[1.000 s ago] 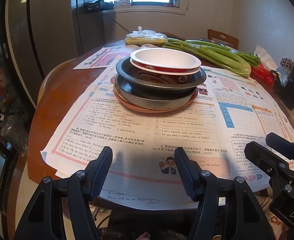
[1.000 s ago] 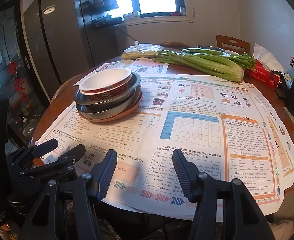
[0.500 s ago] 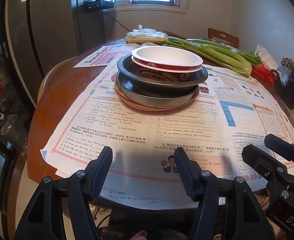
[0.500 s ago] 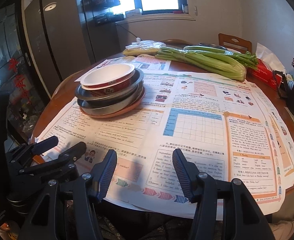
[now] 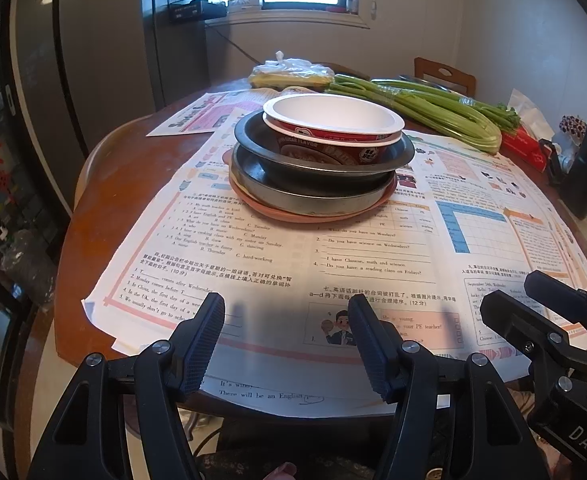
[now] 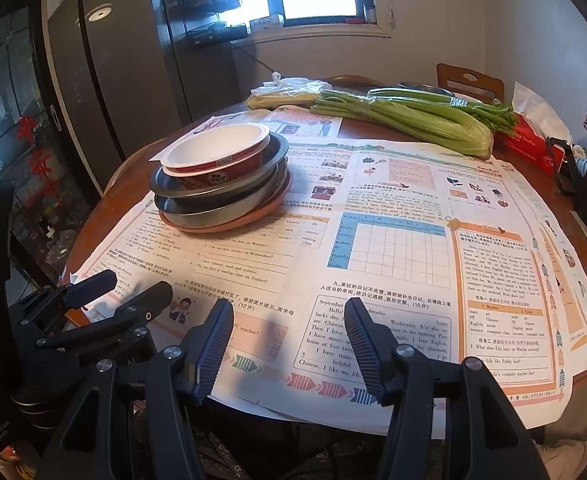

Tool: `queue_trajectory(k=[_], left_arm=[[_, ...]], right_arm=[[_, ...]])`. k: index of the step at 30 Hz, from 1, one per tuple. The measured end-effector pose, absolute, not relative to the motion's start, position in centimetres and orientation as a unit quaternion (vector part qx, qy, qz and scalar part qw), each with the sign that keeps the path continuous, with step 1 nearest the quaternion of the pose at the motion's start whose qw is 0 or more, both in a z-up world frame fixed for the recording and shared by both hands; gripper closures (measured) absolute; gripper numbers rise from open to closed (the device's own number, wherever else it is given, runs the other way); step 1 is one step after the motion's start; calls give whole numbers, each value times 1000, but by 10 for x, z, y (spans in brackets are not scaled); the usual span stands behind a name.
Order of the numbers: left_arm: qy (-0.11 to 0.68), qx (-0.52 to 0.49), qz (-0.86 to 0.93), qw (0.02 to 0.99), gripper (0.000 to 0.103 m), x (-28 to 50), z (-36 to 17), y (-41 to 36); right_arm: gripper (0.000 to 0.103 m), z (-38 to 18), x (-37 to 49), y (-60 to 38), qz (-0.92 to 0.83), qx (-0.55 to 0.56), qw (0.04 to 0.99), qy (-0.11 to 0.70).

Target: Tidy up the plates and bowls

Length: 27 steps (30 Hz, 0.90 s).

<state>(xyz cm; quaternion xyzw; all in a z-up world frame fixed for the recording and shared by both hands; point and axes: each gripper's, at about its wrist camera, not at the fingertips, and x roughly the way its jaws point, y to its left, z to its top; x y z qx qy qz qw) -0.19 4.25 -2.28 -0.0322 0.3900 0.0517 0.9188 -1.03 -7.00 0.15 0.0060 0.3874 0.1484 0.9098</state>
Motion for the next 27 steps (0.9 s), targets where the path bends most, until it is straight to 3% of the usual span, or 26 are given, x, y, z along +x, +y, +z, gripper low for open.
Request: queue_trajectory(k=[27], left_arm=[[390,-30,57,919,37,-3,-23,43]], right_arm=[[46,2,-11,-73,147,9,910,387]])
